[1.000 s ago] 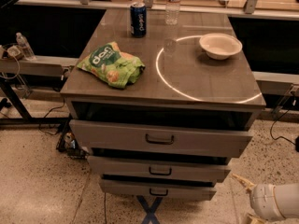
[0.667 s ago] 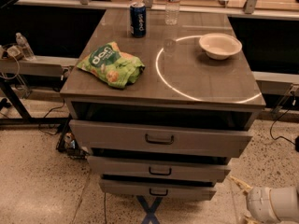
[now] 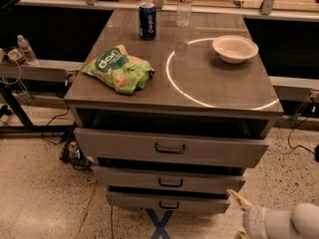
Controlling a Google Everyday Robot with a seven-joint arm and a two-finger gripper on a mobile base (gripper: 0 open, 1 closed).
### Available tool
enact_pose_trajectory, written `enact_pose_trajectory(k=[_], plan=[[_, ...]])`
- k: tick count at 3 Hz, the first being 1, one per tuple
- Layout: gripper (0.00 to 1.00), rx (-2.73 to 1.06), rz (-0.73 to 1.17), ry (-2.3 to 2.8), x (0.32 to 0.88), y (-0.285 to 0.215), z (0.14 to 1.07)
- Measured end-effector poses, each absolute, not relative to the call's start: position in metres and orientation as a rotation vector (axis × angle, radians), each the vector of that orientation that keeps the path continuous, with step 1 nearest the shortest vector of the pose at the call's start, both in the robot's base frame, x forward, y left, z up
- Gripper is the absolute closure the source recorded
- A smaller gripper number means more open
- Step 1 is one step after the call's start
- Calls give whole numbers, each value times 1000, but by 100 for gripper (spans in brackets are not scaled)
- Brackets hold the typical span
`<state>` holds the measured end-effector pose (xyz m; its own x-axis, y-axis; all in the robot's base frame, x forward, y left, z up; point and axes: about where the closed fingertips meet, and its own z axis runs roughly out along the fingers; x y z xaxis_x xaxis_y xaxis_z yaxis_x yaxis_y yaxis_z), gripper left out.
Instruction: Open middle drawer
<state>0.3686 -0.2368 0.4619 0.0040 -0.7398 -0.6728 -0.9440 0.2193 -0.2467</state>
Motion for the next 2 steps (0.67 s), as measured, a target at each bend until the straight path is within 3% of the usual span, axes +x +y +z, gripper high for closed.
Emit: enact_pose_trajectory(k=[2], plan=[[0,-1605,270,1658,425,-195,447]])
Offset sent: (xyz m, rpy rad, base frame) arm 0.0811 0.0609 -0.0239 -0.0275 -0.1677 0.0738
